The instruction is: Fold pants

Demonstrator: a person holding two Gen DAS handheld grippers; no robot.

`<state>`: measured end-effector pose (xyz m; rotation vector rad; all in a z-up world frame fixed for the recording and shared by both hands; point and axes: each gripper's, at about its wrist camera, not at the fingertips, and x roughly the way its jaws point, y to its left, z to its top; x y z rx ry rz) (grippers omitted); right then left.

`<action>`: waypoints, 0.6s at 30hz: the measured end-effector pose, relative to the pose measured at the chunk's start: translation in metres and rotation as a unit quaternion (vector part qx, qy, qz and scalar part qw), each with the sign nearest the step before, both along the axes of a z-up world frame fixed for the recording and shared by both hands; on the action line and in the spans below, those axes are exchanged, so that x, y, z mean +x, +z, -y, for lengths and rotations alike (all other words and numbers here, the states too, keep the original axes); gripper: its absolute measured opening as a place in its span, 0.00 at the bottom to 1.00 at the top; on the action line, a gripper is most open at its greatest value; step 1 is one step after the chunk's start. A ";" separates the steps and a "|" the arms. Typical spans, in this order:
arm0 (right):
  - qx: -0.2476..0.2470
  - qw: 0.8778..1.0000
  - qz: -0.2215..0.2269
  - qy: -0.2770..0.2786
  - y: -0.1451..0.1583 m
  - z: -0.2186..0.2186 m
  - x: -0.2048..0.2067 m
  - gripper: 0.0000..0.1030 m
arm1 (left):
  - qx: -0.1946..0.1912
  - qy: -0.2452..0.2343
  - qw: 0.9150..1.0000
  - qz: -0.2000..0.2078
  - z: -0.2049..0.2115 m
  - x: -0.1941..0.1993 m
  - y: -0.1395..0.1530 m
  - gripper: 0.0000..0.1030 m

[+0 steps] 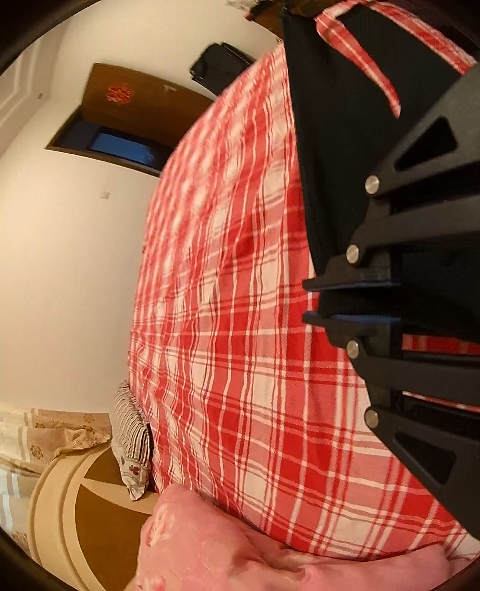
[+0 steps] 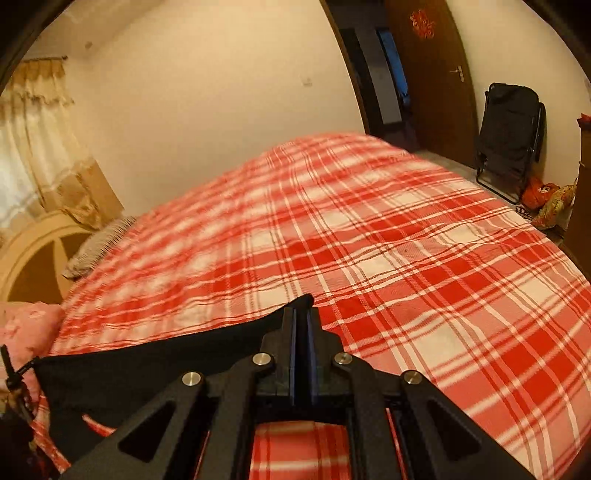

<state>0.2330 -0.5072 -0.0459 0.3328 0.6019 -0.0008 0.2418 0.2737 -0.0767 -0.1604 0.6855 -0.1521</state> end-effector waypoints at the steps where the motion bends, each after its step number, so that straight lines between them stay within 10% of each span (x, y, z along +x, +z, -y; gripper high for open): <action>1: 0.003 1.000 0.008 0.002 0.002 0.001 -0.011 0.05 | -0.004 -0.001 1.000 0.002 -0.002 -0.005 -0.001 0.11; 18: 0.040 0.999 -0.005 -0.015 -0.036 0.030 -0.150 0.05 | -0.048 -0.036 0.998 -0.004 -0.020 -0.112 -0.053 0.11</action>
